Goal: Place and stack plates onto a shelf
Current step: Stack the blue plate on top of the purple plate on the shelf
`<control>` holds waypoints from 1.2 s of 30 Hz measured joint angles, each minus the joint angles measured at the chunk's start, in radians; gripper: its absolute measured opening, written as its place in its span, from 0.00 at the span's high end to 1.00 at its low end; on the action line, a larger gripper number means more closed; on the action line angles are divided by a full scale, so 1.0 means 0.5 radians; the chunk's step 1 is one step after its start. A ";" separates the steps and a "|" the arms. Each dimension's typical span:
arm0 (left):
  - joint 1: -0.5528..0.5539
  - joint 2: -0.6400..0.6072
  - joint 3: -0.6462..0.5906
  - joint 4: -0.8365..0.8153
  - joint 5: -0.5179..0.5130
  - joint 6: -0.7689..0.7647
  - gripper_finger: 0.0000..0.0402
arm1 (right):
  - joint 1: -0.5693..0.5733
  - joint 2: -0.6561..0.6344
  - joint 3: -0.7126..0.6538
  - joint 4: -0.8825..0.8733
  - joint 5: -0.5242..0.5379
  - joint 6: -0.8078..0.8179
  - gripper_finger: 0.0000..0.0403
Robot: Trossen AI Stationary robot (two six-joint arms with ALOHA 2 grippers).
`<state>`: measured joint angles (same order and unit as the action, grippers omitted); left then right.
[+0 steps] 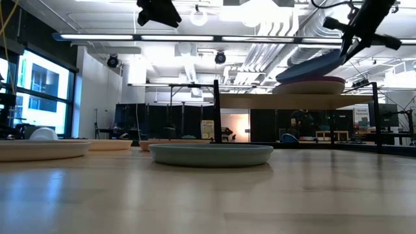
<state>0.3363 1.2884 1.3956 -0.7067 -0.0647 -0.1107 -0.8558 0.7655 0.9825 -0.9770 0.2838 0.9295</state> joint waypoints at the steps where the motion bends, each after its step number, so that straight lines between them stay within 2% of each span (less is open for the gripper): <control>1: 0.000 0.000 0.000 -0.004 0.000 0.021 0.76 | -0.001 -0.002 -0.023 0.033 -0.003 0.034 1.00; 16: 0.069 0.000 0.000 -0.193 0.001 0.264 0.76 | -0.003 -0.002 -0.158 0.081 0.098 0.602 1.00; 27: 0.164 0.000 0.000 -0.208 0.003 0.351 0.76 | -0.002 0.011 -0.158 0.122 0.040 0.788 1.00; 36: 0.193 0.000 0.000 -0.210 0.002 0.403 0.76 | -0.002 0.128 -0.163 0.110 -0.027 0.850 1.00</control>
<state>0.4328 1.2884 1.3956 -0.8116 -0.0635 0.0910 -0.8567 0.8293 0.9009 -0.9222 0.2704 1.3544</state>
